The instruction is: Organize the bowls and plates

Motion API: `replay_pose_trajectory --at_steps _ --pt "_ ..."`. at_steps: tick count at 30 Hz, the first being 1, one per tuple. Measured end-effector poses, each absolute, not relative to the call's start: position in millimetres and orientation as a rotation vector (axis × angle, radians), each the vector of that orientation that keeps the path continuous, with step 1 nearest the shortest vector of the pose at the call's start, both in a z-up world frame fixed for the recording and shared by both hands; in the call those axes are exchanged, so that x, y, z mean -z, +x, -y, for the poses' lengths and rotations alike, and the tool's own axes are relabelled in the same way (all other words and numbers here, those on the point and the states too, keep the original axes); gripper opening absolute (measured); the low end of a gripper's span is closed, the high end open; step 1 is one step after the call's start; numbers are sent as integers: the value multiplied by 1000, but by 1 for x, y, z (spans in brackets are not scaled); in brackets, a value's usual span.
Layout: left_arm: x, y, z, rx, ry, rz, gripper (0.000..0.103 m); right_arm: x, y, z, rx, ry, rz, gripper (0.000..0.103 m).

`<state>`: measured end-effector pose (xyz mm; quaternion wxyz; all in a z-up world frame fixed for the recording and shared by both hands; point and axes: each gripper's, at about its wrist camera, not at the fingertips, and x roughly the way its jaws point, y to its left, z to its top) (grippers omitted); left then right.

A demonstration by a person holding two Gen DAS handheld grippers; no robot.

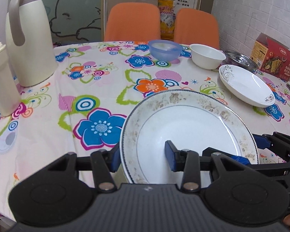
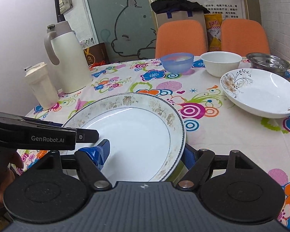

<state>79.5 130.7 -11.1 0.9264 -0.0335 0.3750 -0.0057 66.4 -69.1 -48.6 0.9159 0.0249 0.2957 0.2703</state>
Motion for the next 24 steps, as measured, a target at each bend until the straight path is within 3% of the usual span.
replay_pose_trajectory --at_steps 12,16,24 --pt "17 79 -131 -9 -56 -772 42 50 66 68 -559 57 -611 65" --pt "15 79 -133 8 -82 -770 57 48 64 71 -550 54 -591 64" --pt "3 77 -135 -19 -82 -746 62 33 58 95 -509 131 -497 65"
